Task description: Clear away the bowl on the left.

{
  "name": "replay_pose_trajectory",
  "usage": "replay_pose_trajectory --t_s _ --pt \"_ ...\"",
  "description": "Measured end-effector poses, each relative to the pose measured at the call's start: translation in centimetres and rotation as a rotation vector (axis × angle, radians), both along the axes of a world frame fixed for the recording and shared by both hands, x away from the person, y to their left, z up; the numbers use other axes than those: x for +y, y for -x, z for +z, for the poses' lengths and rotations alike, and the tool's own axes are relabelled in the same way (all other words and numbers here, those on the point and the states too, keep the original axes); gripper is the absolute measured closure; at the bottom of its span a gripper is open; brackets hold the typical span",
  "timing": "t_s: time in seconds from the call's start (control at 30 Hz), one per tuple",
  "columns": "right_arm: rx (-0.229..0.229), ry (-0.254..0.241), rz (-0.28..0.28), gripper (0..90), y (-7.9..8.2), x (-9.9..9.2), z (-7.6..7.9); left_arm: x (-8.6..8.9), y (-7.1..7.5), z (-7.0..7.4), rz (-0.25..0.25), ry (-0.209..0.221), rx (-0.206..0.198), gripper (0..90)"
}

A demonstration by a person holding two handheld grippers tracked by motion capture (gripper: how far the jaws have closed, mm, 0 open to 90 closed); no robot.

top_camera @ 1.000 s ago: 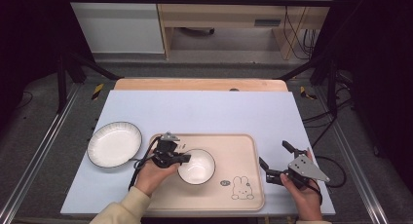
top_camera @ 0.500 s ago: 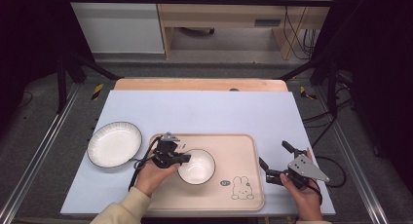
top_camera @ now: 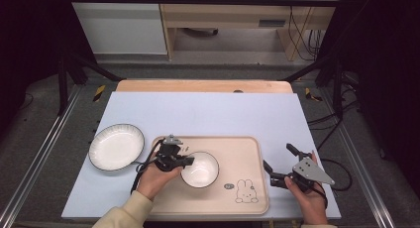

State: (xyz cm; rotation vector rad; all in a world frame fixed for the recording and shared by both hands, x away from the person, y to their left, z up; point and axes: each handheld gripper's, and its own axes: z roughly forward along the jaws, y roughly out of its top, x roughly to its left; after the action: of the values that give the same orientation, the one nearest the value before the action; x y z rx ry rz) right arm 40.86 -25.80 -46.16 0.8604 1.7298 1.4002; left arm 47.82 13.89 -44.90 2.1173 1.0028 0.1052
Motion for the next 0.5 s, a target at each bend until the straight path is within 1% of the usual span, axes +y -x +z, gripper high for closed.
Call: replay_pose_trajectory --t_s 0.03,0.07,0.1,0.17,0.2,0.23,0.27,0.3,0.33,0.37,0.4,0.43,0.47,0.5 --pt "0.001 -0.001 0.0 3.9 -0.02 0.02 -0.02 0.06 0.03 0.02 0.007 0.014 -0.007 79.0" --pt "0.001 -0.001 0.0 3.9 -0.02 0.02 -0.02 0.17 0.01 0.08 0.003 0.014 -0.011 79.0" --pt "0.0 0.001 0.001 3.9 -0.05 0.04 -0.04 0.34 0.02 0.25 0.002 0.023 -0.023 75.1" --pt "0.001 0.004 0.003 3.9 -0.07 0.1 -0.08 0.42 0.06 0.3 0.0 0.025 -0.03 72.2" --pt "0.001 0.004 0.003 3.9 -0.07 0.1 -0.08 0.43 0.1 0.34 -0.001 0.028 -0.031 72.2" --pt "0.002 0.005 0.003 3.9 -0.07 0.12 -0.09 0.43 0.14 0.35 -0.005 0.033 -0.041 70.9" --pt "0.003 0.005 0.004 3.9 -0.07 0.14 -0.1 0.45 0.22 0.41 -0.009 0.029 -0.053 69.1" --pt "0.004 0.007 0.003 3.9 -0.06 0.15 -0.1 0.47 0.27 0.43 -0.009 0.025 -0.062 65.1" --pt "0.004 0.007 0.003 3.9 -0.06 0.15 -0.1 0.47 0.3 0.45 -0.009 0.028 -0.067 65.1" --pt "0.004 0.008 0.003 3.9 -0.07 0.14 -0.1 0.52 0.3 0.5 -0.011 0.03 -0.078 62.9" --pt "0.005 0.009 0.003 3.9 -0.09 0.15 -0.13 0.53 0.31 0.51 -0.008 0.031 -0.084 57.7" --pt "0.006 0.009 0.003 3.9 -0.09 0.16 -0.14 0.54 0.32 0.62 -0.012 0.028 -0.102 55.8" --pt "0.006 0.009 0.003 3.9 -0.09 0.16 -0.14 0.54 0.32 0.62 -0.012 0.028 -0.102 53.9" --pt "0.006 0.009 0.004 3.9 -0.1 0.18 -0.15 0.52 0.35 0.71 -0.011 0.026 -0.118 53.9"
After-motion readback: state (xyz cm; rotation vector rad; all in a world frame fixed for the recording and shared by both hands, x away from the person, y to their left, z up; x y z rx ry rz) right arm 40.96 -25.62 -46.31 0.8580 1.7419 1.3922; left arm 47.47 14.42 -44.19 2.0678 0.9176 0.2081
